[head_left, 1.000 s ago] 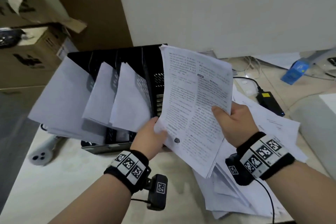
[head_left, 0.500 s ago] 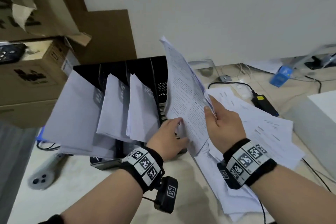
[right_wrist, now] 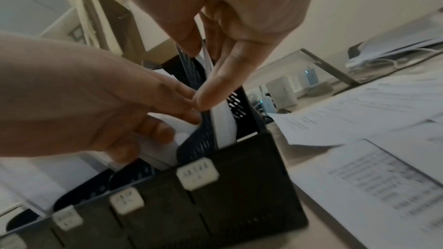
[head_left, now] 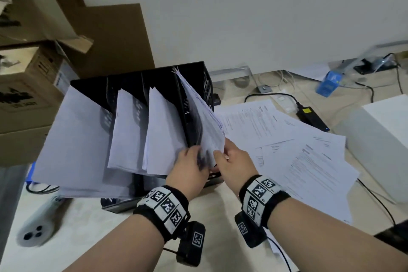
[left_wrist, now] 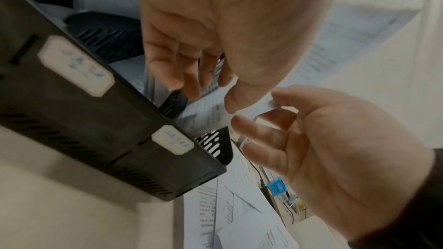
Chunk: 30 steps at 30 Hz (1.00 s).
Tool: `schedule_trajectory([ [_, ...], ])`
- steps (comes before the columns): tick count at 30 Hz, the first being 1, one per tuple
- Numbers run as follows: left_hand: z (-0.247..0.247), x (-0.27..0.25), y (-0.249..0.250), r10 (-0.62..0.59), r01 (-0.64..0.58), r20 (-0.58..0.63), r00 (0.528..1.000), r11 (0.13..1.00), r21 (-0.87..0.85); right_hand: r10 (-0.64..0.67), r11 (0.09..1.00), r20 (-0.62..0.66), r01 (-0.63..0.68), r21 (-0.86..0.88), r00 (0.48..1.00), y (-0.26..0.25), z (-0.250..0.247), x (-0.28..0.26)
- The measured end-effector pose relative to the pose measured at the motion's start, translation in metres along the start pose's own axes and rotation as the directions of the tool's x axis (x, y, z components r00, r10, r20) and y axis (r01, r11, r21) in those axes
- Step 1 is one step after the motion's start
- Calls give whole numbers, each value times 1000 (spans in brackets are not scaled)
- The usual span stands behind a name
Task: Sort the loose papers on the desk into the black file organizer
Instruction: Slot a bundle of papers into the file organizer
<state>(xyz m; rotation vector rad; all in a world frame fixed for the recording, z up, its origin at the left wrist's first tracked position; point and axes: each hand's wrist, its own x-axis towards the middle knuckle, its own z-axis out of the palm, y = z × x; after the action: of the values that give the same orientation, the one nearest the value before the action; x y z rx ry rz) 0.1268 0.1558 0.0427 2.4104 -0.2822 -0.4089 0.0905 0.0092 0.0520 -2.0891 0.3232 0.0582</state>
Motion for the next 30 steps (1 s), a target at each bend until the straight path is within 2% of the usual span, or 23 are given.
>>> schedule_trajectory([
  [2, -5, -5, -8, -31, 30, -47, 998, 999, -24, 34, 999, 28, -34, 4, 999, 3, 0, 0],
  [4, 24, -4, 20, 12, -11, 80, 997, 1000, -9, 122, 992, -15, -121, 38, 992, 40, -37, -7],
  [10, 34, -24, 28, 130, -102, 320, 938, 989, -104, 200, 978, -53, -196, 71, 978, 62, -64, -13],
  [16, 90, -12, 65, 167, -142, 388, 906, 986, -91, 331, 939, -180, -343, -38, 926, 143, -132, -34],
  [20, 123, 9, 84, 56, -29, 395, 917, 997, -74, 438, 874, -263, -476, -100, 859, 197, -184, -60],
  [23, 146, 24, 97, 12, 9, 395, 919, 999, -50, 484, 839, -312, -535, -99, 817, 230, -213, -75],
  [27, 186, 40, 120, -28, -6, 371, 928, 996, 90, 511, 832, -252, -546, -95, 822, 258, -232, -87],
  [30, 210, 46, 135, -121, 56, 366, 923, 982, 183, 511, 840, -211, -536, -82, 833, 272, -240, -91],
])
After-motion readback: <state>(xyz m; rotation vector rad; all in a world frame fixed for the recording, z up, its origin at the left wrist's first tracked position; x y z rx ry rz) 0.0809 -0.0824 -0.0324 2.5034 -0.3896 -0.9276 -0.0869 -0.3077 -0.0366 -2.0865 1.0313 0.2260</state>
